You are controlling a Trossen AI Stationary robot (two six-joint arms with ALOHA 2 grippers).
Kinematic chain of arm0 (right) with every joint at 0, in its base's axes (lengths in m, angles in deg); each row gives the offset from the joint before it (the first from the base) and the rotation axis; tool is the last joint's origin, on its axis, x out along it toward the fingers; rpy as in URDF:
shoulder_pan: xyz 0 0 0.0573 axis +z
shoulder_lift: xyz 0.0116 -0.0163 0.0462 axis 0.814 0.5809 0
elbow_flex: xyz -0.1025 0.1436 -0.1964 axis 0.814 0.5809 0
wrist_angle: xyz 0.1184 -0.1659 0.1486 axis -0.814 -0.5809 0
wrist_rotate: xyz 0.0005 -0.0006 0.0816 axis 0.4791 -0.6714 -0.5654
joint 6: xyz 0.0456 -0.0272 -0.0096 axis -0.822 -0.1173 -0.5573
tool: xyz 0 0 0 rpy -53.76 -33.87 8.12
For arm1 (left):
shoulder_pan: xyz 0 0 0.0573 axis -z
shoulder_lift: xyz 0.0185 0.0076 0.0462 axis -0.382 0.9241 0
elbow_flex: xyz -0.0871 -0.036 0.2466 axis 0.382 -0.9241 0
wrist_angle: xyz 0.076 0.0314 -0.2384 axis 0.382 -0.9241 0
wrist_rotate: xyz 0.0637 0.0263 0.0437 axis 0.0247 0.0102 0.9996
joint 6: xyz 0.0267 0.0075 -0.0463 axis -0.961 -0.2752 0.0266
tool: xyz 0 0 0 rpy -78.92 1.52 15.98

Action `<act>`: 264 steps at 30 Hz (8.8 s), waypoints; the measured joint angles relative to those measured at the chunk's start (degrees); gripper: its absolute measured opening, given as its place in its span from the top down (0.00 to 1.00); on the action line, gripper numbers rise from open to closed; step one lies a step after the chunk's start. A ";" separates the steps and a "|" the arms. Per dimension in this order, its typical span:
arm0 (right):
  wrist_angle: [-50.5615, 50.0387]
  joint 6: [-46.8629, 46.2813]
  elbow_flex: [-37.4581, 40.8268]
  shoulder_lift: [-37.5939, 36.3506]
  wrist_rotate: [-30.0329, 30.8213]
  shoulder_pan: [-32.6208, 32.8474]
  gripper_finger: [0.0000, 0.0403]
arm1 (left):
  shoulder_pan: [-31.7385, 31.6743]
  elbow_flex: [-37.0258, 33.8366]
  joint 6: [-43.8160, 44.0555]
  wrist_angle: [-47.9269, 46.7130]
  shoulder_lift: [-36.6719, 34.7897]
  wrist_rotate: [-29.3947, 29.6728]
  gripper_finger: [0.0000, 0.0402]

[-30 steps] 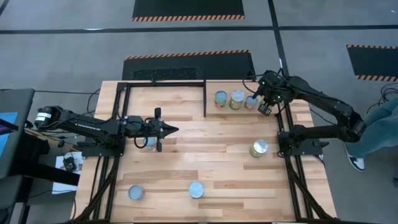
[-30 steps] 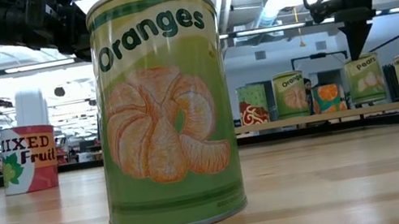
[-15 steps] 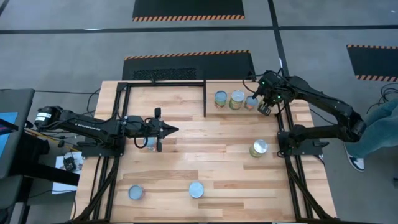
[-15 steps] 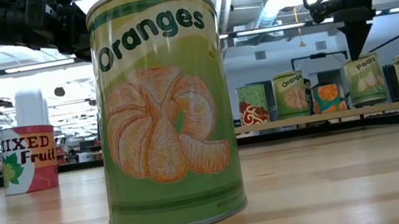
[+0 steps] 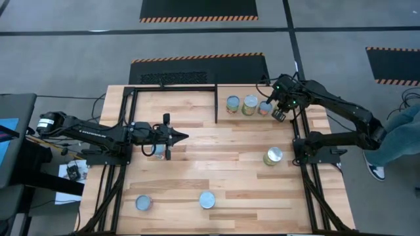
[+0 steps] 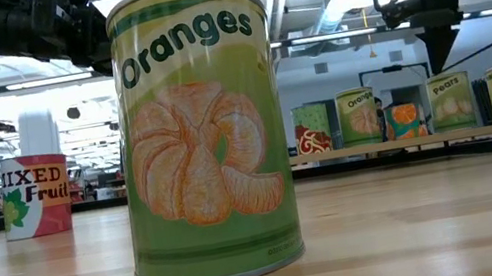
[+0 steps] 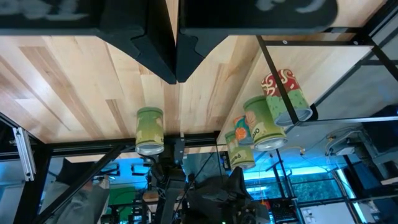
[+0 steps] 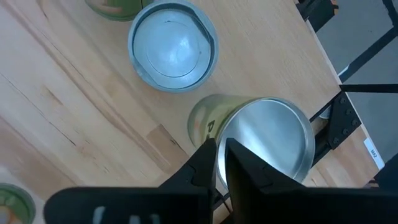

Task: Pick and place cans onto a shelf
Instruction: Put the left canned pears on the shelf, then put the canned pears on the shelf, then put the canned corn on the shelf

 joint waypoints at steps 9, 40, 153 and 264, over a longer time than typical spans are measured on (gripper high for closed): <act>-0.68 1.47 -0.13 -2.24 3.86 3.24 0.91 | 0.02 -0.01 -0.01 0.00 0.01 0.00 1.00; -7.58 -73.75 -0.26 12.49 7.09 81.47 0.74 | 0.00 0.00 -0.03 0.02 0.01 0.02 1.00; 0.40 30.62 -14.99 17.63 -7.14 -16.09 1.00 | 0.02 0.00 -0.05 -0.42 0.01 -0.20 1.00; 84.41 3.82 29.79 -3.00 8.45 57.53 0.97 | 39.31 21.81 47.08 -70.30 0.01 -4.42 0.87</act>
